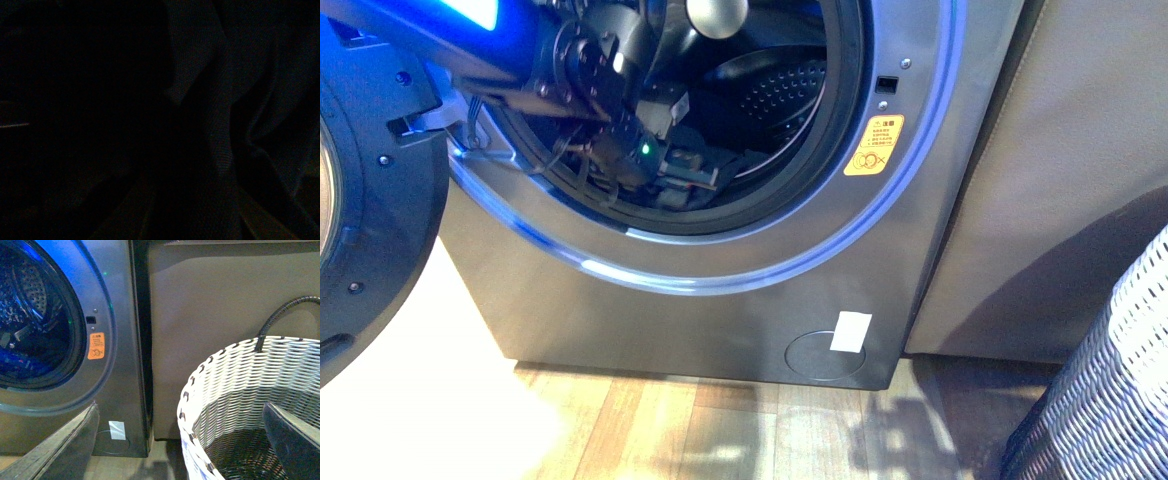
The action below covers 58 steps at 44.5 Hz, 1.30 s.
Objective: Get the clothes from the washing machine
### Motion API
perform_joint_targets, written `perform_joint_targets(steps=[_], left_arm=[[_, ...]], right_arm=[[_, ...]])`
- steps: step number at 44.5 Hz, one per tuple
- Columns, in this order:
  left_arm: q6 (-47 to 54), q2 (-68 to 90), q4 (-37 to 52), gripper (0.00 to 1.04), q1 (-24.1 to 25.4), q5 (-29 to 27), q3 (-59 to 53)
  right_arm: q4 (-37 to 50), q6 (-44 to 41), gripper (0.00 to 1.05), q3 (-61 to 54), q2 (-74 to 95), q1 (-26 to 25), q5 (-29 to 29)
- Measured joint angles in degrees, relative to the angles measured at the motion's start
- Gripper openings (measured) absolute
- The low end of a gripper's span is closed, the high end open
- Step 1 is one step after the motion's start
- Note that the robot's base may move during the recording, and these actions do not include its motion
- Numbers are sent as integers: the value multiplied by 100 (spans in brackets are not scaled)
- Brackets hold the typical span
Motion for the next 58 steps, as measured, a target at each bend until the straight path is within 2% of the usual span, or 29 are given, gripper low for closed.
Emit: perform_joint_targets(steps=[3,6,24,37,50,58], left_arm=[[15,-190,264,10,-4,26,-361],[24,-382,520,5,-4,57,-721],[162,-2446,1982,5,83,494,-3272],[278,-3971,2361,5,212,955,-4717],[315,-5333,2371,5,299,1401,-5388],[317,-6284,2251,5,120,1541,-5458]], right_arm=[[0,0,97,0,0,0,0],[0,0,97,0,0,0,0],[0,0,97,0,0,0,0],[0,0,97,0,0,0,0],[0,0,97,2,0,0,0],[0,0,97,0,0,0,0]])
